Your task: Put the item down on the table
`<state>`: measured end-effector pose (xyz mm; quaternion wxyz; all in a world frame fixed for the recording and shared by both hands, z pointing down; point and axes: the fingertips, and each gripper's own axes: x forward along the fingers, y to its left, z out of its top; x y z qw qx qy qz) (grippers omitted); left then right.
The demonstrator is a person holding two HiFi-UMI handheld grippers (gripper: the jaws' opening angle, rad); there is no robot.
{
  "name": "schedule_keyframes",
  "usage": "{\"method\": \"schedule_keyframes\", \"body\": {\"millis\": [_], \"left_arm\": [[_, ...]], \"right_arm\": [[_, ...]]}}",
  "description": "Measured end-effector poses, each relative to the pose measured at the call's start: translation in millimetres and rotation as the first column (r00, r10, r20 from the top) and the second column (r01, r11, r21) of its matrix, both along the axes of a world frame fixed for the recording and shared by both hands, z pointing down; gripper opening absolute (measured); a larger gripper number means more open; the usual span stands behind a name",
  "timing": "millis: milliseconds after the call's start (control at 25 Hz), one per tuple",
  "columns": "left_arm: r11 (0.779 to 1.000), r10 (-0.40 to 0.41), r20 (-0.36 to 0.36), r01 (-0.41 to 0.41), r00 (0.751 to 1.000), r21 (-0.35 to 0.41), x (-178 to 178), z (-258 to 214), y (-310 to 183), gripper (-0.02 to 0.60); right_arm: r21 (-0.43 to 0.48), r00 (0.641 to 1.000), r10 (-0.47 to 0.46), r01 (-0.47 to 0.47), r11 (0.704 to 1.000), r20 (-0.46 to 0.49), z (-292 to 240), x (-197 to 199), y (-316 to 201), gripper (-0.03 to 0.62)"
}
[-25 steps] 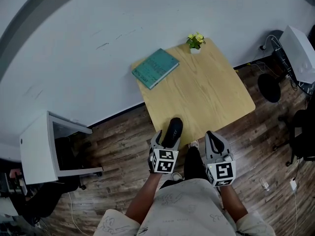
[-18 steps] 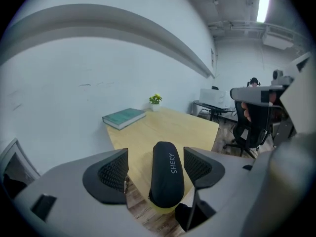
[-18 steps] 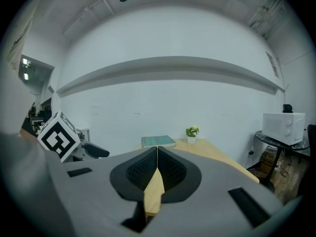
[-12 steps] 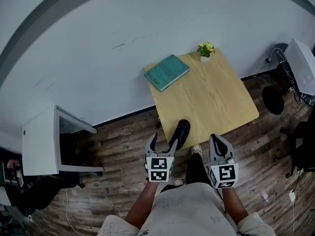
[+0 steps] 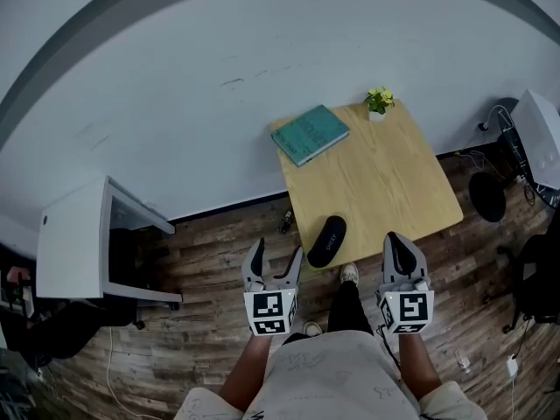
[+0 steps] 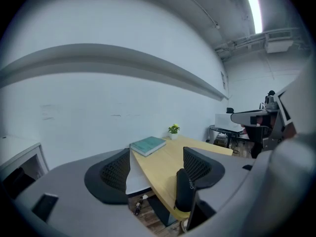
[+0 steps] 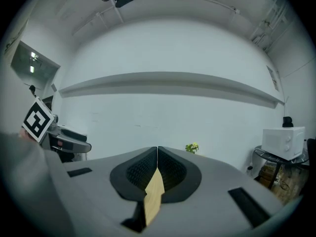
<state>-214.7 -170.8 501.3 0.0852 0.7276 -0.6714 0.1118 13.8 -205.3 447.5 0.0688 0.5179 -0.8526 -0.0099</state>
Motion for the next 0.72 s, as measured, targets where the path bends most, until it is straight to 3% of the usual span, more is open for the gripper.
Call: {"method": "schedule_keyframes", "body": {"millis": [320, 720], "left_arm": [[0.992, -0.072, 0.007, 0.071, 0.997, 0.108, -30, -17, 17, 0.331], [0.989, -0.079, 0.0, 0.079, 0.997, 0.122, -32, -21, 19, 0.33]], "right_arm": [[0.036, 1.0, 0.001, -0.001, 0.999, -0.002, -10, -8, -3, 0.017], [0.039, 1.0, 0.013, -0.013, 0.999, -0.006, -9, -4, -3, 0.017]]}}
